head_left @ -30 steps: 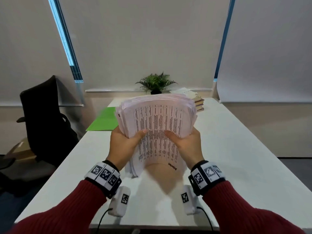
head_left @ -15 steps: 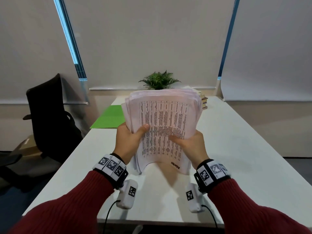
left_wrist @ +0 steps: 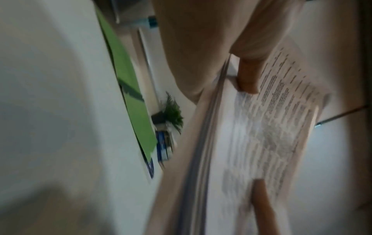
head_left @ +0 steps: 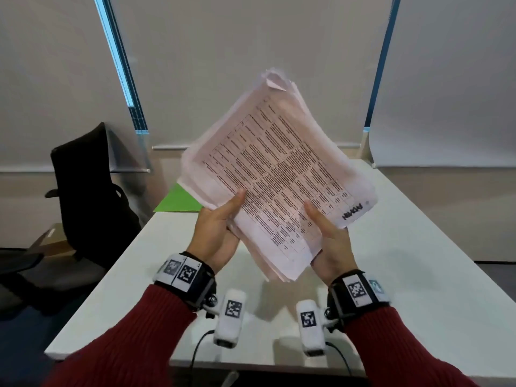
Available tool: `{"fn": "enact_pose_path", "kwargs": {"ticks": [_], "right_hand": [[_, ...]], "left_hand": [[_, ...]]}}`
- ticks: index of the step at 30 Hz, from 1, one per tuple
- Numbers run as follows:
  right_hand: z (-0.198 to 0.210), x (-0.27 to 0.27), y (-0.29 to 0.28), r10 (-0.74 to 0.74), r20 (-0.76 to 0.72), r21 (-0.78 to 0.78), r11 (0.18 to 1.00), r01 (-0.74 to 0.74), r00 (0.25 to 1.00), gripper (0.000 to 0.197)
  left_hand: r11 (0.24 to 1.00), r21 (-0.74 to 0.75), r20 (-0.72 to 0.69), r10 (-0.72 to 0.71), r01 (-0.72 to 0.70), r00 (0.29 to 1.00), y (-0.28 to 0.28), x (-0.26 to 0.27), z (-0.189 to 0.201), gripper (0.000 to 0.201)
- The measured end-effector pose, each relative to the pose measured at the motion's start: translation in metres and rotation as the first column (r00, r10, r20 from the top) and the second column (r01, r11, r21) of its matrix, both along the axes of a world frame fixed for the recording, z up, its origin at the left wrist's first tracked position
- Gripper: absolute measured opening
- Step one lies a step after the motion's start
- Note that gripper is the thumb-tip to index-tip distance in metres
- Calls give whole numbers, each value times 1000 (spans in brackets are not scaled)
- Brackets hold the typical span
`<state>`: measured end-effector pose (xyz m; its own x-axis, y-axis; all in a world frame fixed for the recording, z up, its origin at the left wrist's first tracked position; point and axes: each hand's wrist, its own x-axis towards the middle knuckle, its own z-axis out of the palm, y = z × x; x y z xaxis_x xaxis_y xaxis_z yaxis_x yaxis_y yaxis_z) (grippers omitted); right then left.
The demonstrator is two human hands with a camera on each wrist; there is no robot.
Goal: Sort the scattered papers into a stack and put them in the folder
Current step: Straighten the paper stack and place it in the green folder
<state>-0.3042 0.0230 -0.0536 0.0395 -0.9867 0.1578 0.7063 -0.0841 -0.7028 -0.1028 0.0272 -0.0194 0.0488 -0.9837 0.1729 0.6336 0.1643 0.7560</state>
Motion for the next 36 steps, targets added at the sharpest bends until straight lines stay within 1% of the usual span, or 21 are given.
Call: {"fn": "enact_pose_path", "kwargs": {"ticks": [2,4,5,7,8,9,10,12,14,15,16,18,20,21,23,25,29,31,33,36], "right_hand": [[5,-13,-1,-35,-58,-19,999,34,998,51],[9,-33,-4,-51,-139,-69,997,41,989,50],[11,-41,-5,-67,-197,-80,995,52,978,50],[16,-51,-7,-91,-350,-116,992,53,932,47],[19,-51,-7,-96,-424,-144,989,37,900,43],[21,-48,-6,-106,-484,-167,986,27,868,39],[23,-45,-5,-127,-525,-184,982,33,841,35],[25,-34,-5,-204,-559,-216,972,96,804,29],[23,-23,-10,-299,-567,-250,950,186,768,22],[21,-17,-12,-336,-562,-254,940,228,756,19],[19,-12,-15,-364,-550,-248,931,269,752,17],[16,-8,-19,-397,-525,-220,918,330,753,17],[7,-9,-16,-392,-527,-201,920,337,754,20],[0,-11,-13,-369,-541,-185,929,321,756,24],[-17,-15,-8,-298,-568,-128,953,275,767,33],[-28,-16,-7,-260,-569,-76,961,265,780,37],[-24,-14,-14,-309,-522,-65,944,324,795,34],[-23,-15,-15,-322,-510,-66,939,336,797,33],[-28,-16,-14,-285,-542,-49,950,309,791,37],[-39,-19,-13,-205,-606,13,964,267,769,41]], "left_hand": [[999,-7,75,45,-45,996,-2,24,3,53],[996,-29,220,88,-84,971,-3,57,15,46],[997,-39,318,71,-62,946,-2,70,21,43],[999,-22,517,-17,33,856,-2,84,29,46],[997,-6,588,-55,72,807,-2,84,30,47],[997,4,631,-63,79,773,-2,81,30,45],[999,-8,650,-36,54,759,-2,75,27,43],[995,-72,638,99,-69,764,-5,63,20,34],[964,-152,624,266,-220,735,-8,51,13,24],[944,-188,615,329,-273,716,-9,45,10,22],[927,-218,598,375,-306,708,-9,38,8,21],[907,-252,557,420,-336,716,-5,28,0,21],[908,-226,568,417,-353,710,0,25,-14,22],[919,-188,584,388,-347,713,2,27,-23,23],[945,-94,599,305,-313,741,6,31,-38,30],[953,-44,589,267,-299,763,6,33,-46,35],[930,-79,551,341,-359,762,0,28,-43,25],[923,-101,529,366,-372,765,2,25,-42,23],[936,-91,549,331,-339,767,4,25,-46,26],[958,-69,613,261,-279,745,5,28,-55,25]]}}
